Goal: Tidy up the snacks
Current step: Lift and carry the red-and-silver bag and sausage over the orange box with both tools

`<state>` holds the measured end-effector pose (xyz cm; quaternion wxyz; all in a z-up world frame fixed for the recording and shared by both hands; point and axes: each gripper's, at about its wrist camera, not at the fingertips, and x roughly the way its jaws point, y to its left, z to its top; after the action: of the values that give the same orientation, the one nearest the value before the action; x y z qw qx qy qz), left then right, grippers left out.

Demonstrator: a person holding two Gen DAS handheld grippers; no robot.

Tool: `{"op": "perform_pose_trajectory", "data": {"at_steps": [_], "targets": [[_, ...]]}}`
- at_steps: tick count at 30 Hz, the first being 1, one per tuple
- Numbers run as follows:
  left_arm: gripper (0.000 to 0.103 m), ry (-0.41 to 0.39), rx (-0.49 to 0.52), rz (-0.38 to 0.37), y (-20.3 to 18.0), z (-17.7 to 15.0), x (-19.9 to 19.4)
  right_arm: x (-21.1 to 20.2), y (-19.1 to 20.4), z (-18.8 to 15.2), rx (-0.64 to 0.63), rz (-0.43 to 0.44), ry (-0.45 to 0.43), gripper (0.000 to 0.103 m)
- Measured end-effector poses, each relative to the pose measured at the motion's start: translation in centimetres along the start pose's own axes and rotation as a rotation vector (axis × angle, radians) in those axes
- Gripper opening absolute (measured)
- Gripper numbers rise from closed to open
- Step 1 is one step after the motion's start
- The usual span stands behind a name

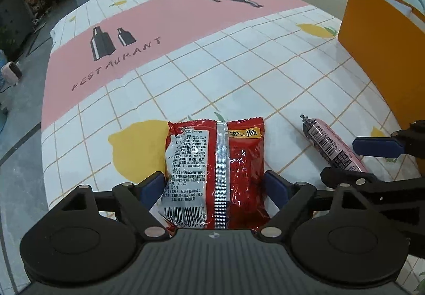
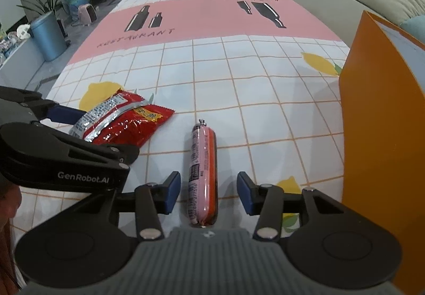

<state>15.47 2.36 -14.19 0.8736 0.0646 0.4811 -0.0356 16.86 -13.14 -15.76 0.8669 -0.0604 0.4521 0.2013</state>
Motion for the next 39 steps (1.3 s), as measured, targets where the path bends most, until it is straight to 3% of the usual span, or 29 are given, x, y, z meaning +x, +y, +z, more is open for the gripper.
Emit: {"op": "perform_pose_trajectory", "data": {"at_steps": [7, 12, 15, 16, 20, 29, 39], "targets": [[0.099, -0.046, 0.019, -0.027, 0.2, -0.6, 0.0, 0.3, 0.6, -0.2, -0.053, -0.007, -0.03, 0.046], [0.099, -0.024, 0.022, -0.037, 0.4, -0.1, 0.1, 0.5, 0.8, 0.0, -0.082, -0.028, -0.024, 0.042], [0.089, -0.013, 0.014, -0.05, 0.3, 0.1, 0.0, 0.5, 1.2, 0.3, -0.096, -0.028, -0.009, 0.032], [0.085, -0.012, 0.014, -0.05, 0.2, 0.1, -0.1, 0.4, 1.5, 0.3, -0.108, -0.027, -0.004, 0.022], [0.082, 0.001, 0.012, -0.036, -0.2, 0.2, -0.3, 0.3, 2.2, 0.3, -0.12, -0.06, 0.014, 0.021], [0.082, 0.058, -0.132, -0.061, 0.8, -0.6, -1.6, 0.0, 1.8, 1.0, -0.027, -0.055, 0.104, 0.021], [0.082, 0.039, -0.206, -0.101, 0.7, -1.7, -7.0, -4.4, 2.3, -0.7, -0.026, -0.04, 0.054, 0.021]]}}
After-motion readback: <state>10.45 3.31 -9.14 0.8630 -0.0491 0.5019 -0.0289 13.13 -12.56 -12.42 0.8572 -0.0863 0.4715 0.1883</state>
